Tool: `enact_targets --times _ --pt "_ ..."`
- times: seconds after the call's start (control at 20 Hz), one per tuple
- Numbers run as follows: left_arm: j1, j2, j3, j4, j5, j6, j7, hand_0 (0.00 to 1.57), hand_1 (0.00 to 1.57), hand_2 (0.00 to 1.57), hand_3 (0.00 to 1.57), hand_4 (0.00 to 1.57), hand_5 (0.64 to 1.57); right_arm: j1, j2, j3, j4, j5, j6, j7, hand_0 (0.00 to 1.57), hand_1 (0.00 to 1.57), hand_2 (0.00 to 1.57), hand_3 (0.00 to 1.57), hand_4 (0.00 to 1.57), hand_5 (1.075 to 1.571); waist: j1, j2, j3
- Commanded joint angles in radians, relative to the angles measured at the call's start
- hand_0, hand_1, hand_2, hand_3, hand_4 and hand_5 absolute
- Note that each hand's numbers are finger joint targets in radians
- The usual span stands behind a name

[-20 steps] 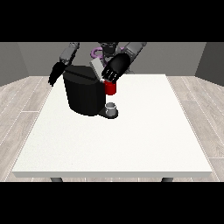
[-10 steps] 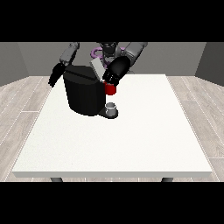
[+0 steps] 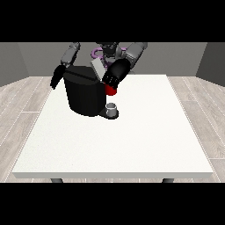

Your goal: Insert the coffee pod into the coffee machine and close the lid

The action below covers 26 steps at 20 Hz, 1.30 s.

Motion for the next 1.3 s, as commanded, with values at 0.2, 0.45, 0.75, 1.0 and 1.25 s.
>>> enact_targets --times 0.2,0.45,0.75,1.0,1.25 --pt "-0.004 0.03 0.036 0.016 0.004 0.069 -0.068 1.24 1.24 1.2 0.97 0.0 1.571 -0.017 -0.009 0.014 -0.039 0.011 0.005 0.008 0.0 0.0 0.0 0.0 0.07 1.571 -0.028 0.047 -0.0009" --pt "0.001 0.05 0.014 0.002 -0.023 0.089 -0.127 1.25 1.25 1.22 0.94 0.0 1.571 -0.054 -0.024 0.002 -0.047 0.025 -0.011 0.042 0.0 0.0 0.0 0.0 0.19 1.571 -0.008 0.058 -0.0009" --pt "-0.001 0.006 -0.024 -0.023 -0.06 0.09 -0.086 0.92 0.92 0.98 0.69 0.0 1.571 -0.014 -0.035 -0.023 0.023 0.015 -0.007 -0.011 0.0 0.0 0.0 0.0 0.21 1.571 -0.002 0.03 -0.0003" --pt "0.049 0.078 -0.008 0.019 -0.084 0.136 -0.137 0.0 0.0 0.67 0.54 0.0 1.571 0.022 -0.035 0.02 -0.059 0.015 0.036 0.052 0.0 0.0 0.0 0.0 0.12 1.571 -0.04 0.008 -0.0011" --pt "-0.082 0.067 -0.005 -0.005 -0.083 0.077 -0.087 0.0 0.0 0.56 0.46 0.0 1.571 -0.084 0.007 0.0 0.025 0.043 -0.053 0.002 0.0 0.0 0.0 0.0 0.15 1.571 0.007 0.074 -0.0003"
